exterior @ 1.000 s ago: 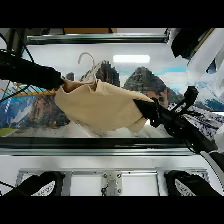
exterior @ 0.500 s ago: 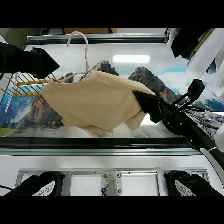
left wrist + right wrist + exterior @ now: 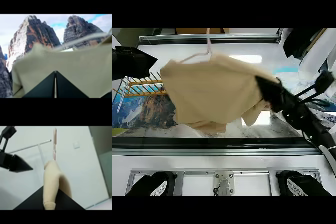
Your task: Fold the clothes and pants, and hang the long-sleeved shirts on hangers.
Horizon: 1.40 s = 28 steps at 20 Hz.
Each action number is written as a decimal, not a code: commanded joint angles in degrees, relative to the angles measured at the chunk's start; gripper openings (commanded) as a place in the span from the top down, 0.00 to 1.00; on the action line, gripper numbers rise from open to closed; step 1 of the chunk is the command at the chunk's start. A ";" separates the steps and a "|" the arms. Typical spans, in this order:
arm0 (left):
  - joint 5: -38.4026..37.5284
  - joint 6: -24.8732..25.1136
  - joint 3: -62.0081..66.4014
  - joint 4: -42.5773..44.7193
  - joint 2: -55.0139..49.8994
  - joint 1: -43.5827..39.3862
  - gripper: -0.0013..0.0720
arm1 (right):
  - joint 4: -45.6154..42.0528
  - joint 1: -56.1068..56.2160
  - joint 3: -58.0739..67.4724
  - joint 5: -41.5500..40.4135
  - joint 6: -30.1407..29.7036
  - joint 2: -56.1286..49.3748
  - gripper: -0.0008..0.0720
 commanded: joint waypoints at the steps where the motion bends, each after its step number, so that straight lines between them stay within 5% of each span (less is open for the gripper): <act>1: 3.28 -0.04 -6.80 -0.02 2.82 0.00 0.96 | -3.08 -10.23 5.92 -5.81 2.67 3.50 0.96; 4: 3.41 -0.07 -10.16 -0.22 3.19 0.00 0.96 | -11.50 -22.86 11.61 -14.71 6.25 8.46 0.96; 13: 4.35 -0.04 -14.67 -0.17 3.17 0.00 0.96 | -14.23 -53.00 23.47 -34.27 6.16 15.08 0.96; 24: 3.89 -0.02 -14.73 -0.15 2.99 0.00 0.96 | -14.21 -57.64 41.62 -70.47 -9.84 8.63 0.96; 28: 3.78 -0.04 -14.73 -0.15 2.93 0.00 0.96 | -14.25 -57.64 48.63 -79.06 -9.92 5.46 0.96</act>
